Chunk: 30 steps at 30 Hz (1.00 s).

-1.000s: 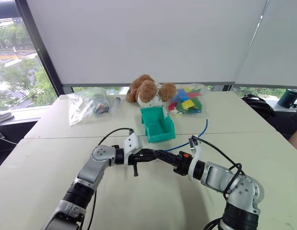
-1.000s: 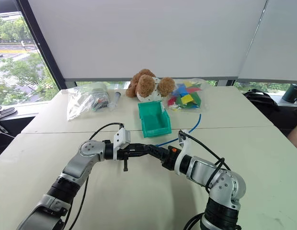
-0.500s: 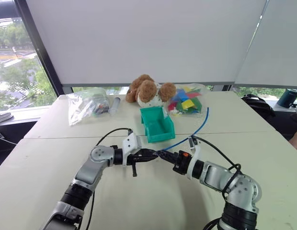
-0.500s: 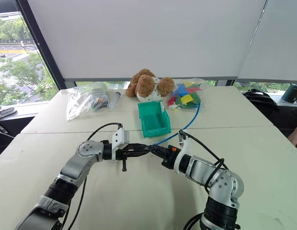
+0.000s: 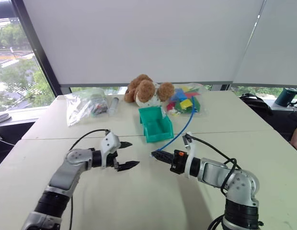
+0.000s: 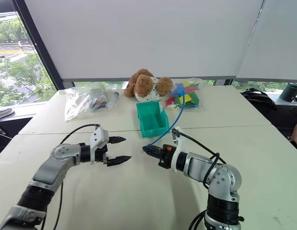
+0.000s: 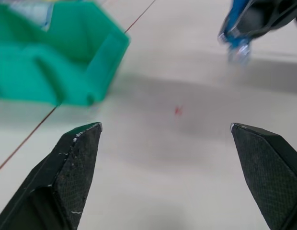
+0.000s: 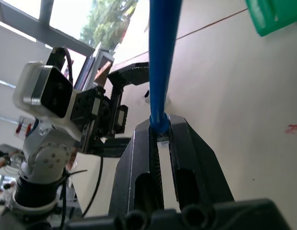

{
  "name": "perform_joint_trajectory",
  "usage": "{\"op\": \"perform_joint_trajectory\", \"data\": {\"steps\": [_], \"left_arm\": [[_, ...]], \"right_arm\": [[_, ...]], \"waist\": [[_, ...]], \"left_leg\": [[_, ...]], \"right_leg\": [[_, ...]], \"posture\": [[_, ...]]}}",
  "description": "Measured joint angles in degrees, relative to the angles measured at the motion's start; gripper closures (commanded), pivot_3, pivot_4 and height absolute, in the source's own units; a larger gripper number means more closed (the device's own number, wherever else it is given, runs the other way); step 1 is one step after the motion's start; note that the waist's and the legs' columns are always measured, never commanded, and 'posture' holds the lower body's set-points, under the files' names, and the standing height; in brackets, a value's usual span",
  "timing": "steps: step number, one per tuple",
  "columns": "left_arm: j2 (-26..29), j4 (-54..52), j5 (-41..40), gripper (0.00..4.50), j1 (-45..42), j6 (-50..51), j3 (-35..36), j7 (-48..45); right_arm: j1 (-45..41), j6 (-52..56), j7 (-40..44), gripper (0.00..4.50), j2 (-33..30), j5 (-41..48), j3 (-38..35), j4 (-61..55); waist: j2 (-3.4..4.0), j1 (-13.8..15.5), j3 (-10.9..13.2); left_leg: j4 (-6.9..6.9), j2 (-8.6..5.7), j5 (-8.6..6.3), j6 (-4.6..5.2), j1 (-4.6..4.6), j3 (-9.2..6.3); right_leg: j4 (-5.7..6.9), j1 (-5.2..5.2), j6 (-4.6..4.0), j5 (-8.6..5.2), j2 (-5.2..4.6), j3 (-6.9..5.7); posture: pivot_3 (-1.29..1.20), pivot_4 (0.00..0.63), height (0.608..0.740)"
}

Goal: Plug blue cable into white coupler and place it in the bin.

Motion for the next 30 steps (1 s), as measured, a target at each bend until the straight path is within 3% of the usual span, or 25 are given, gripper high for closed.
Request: {"op": "perform_joint_trajectory", "data": {"steps": [7,15,30], "left_arm": [[3.9,-3.9,0.0,0.08,6.9,2.7,7.6,6.8],[3.2,-5.4,-0.4,0.08,9.9,4.0,8.2,10.3],[-2.2,9.6,-0.3,0.08,6.9,-4.5,9.4,12.1]], "right_arm": [[-0.1,-4.6,2.8,4.5,-3.6,-1.4,5.9,2.2],[-0.5,-7.9,5.1,4.5,-4.6,-2.1,9.2,4.3],[-0.6,-11.3,4.8,4.5,-4.6,-2.2,9.7,4.7]], "waist": [[0.01,0.2,0.0],[0.0,0.2,0.0],[-0.01,0.3,0.0]], "left_leg": [[0.0,-0.01,0.0,0.0,-0.01,0.03],[0.0,-0.01,0.0,0.0,-0.01,0.03],[0.0,-0.04,0.0,0.0,-0.02,0.05]], "right_leg": [[-0.02,0.0,0.0,0.0,-0.07,0.01],[-0.02,-0.01,0.0,0.0,-0.08,0.01],[-0.03,-0.01,0.0,0.01,-0.13,0.0]], "posture": [[0.0,0.15,0.74],[0.0,0.15,0.74],[0.0,0.15,0.74]]}}
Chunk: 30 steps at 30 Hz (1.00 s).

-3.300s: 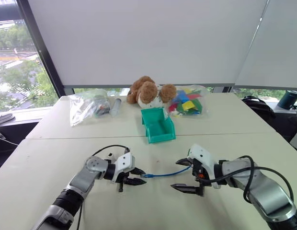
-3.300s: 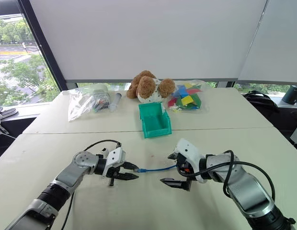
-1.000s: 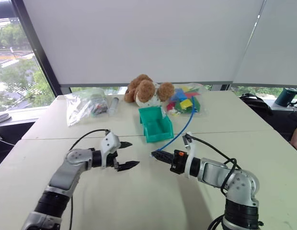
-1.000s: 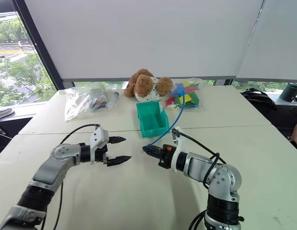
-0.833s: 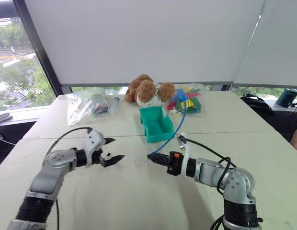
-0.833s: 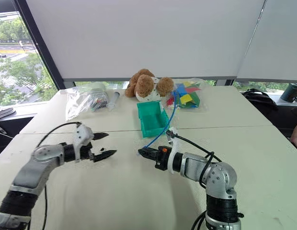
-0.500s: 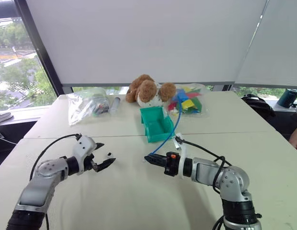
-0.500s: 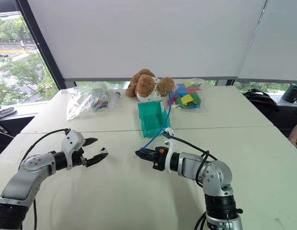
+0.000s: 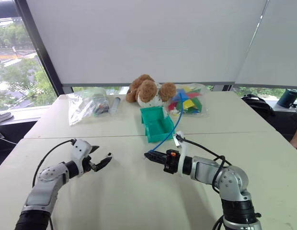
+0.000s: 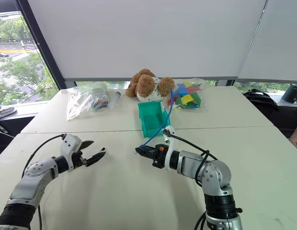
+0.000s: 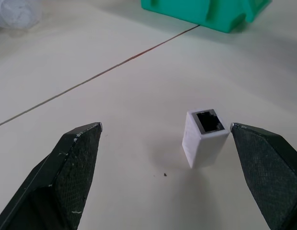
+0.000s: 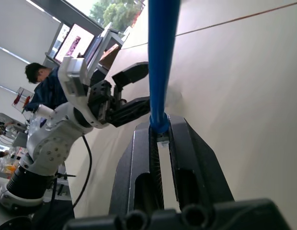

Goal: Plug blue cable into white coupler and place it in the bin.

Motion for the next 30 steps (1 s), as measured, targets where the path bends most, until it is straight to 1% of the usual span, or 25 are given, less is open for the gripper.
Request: {"op": "perform_joint_trajectory", "data": {"steps": [5,8,9,11,17,19,23,26,28,30], "left_arm": [[-2.5,3.3,0.3,0.08,-1.3,-0.9,-0.7,-0.7],[-4.3,5.8,0.8,0.08,-2.2,-2.3,-2.5,-0.8],[-4.6,6.4,0.9,0.32,-2.3,-2.6,-2.7,-1.0],[-4.7,7.8,1.3,0.94,-2.7,-3.9,-2.9,-1.2],[-5.2,11.0,1.8,4.01,-5.1,-6.3,-4.4,-3.4],[-5.5,11.7,1.8,4.08,-6.0,-6.6,-5.5,-5.6],[-6.7,11.6,1.2,4.08,-10.1,-4.9,-10.1,-14.5],[-8.2,11.6,1.1,4.08,-13.8,-4.1,-15.7,-22.8],[-9.9,13.0,1.9,4.08,-16.0,-4.6,-19.0,-27.0],[-11.8,15.9,3.2,4.08,-18.5,-6.4,-21.3,-29.4]], "right_arm": [[0.0,-1.0,-0.6,4.5,0.1,0.0,0.1,0.0],[0.0,-1.6,-1.1,4.5,0.2,0.0,0.1,0.0],[0.1,-1.7,-1.3,4.5,0.2,0.0,0.1,0.0],[0.1,-2.0,-1.5,4.5,0.1,0.0,0.1,-0.1],[0.1,-2.1,-1.7,4.5,-1.8,-0.1,0.6,-1.1],[0.0,-2.4,-0.3,4.5,-4.5,-0.8,2.1,-1.8],[-3.7,-5.7,6.0,4.5,-13.8,-4.7,7.1,-3.6],[-7.3,-13.4,14.6,4.5,-22.9,-11.2,13.3,-3.7],[-9.4,-18.9,20.0,4.5,-26.1,-15.3,16.4,-2.9],[-10.6,-23.9,24.6,4.5,-27.8,-19.0,19.8,-1.1]], "waist": [[0.0,-0.1,0.0],[-0.01,0.0,0.0],[-0.01,0.0,0.0],[-0.01,0.0,0.0],[-0.01,0.1,0.0],[-0.01,0.1,0.0],[-0.01,0.0,0.0],[-0.01,0.0,0.0],[-0.03,-0.1,0.0],[-0.05,-0.3,0.0]], "left_leg": [[0.0,0.0,0.0,0.0,0.0,0.01],[0.0,0.0,0.0,0.0,0.0,0.01],[0.0,0.0,0.0,0.0,0.0,0.01],[0.0,0.0,0.0,0.0,0.0,0.01],[0.0,-0.01,0.0,0.0,0.0,0.02],[0.01,-0.02,0.0,0.0,-0.01,0.02],[0.06,-0.05,0.0,0.0,-0.05,0.03],[0.05,-0.12,0.0,0.0,-0.06,0.07],[0.05,-0.16,-0.01,0.02,-0.06,0.07],[0.06,-0.14,-0.01,0.02,-0.05,0.09]], "right_leg": [[0.01,0.0,0.0,0.0,0.01,0.0],[0.01,0.0,0.01,0.0,0.01,0.0],[0.01,0.0,0.01,0.0,0.01,0.0],[0.01,0.0,0.01,0.0,0.01,0.0],[0.01,0.0,0.01,0.0,0.0,-0.01],[0.0,0.0,0.01,0.0,0.0,-0.01],[-0.03,0.01,0.01,0.0,0.03,-0.01],[-0.07,0.01,0.02,-0.01,0.07,-0.02],[-0.08,0.02,0.02,-0.01,0.11,-0.02],[-0.08,0.01,0.02,0.0,0.18,-0.02]], "posture": [[0.0,0.15,0.74],[0.0,0.15,0.74],[0.0,0.15,0.74],[0.0,0.15,0.74],[0.0,0.15,0.74],[0.0,0.15,0.74],[0.0,0.15,0.74],[0.0,0.15,0.74],[0.0,0.15,0.74],[0.0,0.15,0.74]]}}
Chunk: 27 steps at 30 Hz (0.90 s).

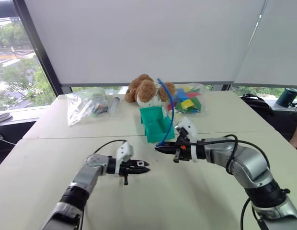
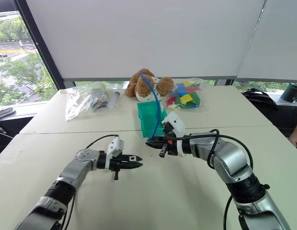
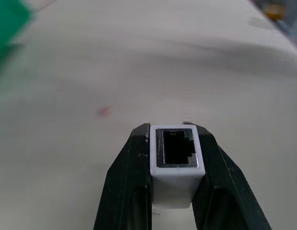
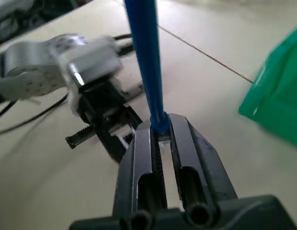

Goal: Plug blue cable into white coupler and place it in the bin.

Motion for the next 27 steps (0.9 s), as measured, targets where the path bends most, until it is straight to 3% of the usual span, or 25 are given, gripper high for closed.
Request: {"op": "perform_joint_trajectory", "data": {"steps": [10,27], "left_arm": [[-5.2,15.2,5.2,4.08,-6.1,-12.1,-2.7,-2.4],[-5.5,17.3,6.2,4.08,-6.5,-16.1,-2.4,-2.5]], "right_arm": [[-0.4,-11.9,10.6,4.5,-0.4,-11.4,8.3,6.6],[-0.3,-14.1,14.5,4.5,2.9,-17.8,10.7,9.0]], "waist": [[-0.02,0.4,0.0],[-0.02,0.4,0.0]], "left_leg": [[0.05,0.03,0.0,0.0,0.0,-0.04],[0.09,0.08,0.0,0.0,0.0,-0.07]], "right_leg": [[0.03,0.0,0.0,0.0,-0.04,0.0],[0.07,0.03,0.01,0.01,-0.08,-0.01]], "posture": [[0.0,0.15,0.74],[0.0,0.15,0.74]]}}
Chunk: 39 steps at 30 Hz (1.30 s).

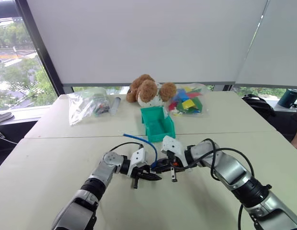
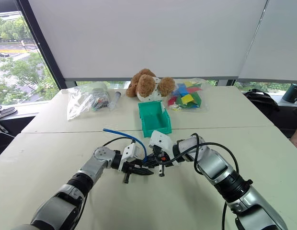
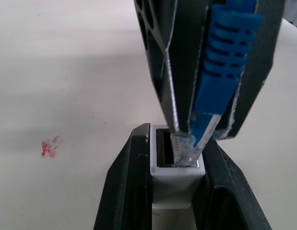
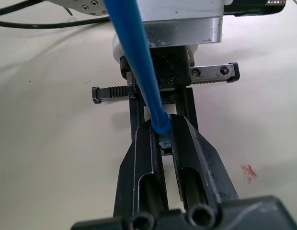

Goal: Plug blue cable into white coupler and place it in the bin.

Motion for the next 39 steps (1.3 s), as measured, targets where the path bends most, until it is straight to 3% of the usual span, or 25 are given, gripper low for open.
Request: {"op": "perform_joint_trajectory", "data": {"steps": [14,29,39], "left_arm": [[-0.5,0.0,1.2,4.08,0.0,-1.3,0.0,0.9],[-1.6,0.2,2.3,4.08,0.0,-2.2,0.0,2.1],[-0.9,0.8,2.7,4.08,0.4,-2.0,0.0,2.5]], "right_arm": [[-1.8,-1.5,3.9,4.5,-0.1,-4.7,1.0,0.7],[-2.5,9.6,3.2,4.5,0.6,-5.2,1.4,-0.9],[-2.4,9.1,3.0,4.5,2.6,-9.3,3.6,-0.4]], "waist": [[-0.01,0.2,0.0],[-0.04,1.2,-0.1],[-0.19,0.6,-0.4]], "left_leg": [[0.09,-0.04,0.0,0.0,0.07,-0.05],[0.12,-0.04,0.0,0.0,0.1,-0.06],[-0.08,0.06,-0.03,0.02,0.99,-0.07]], "right_leg": [[0.01,0.15,0.03,0.02,-0.01,-0.01],[0.0,0.2,0.02,0.02,-0.04,-0.01],[-0.11,1.02,-0.12,-0.07,0.02,-0.04]], "posture": [[0.0,0.15,0.74],[0.0,0.15,0.74],[0.0,0.15,0.74]]}}
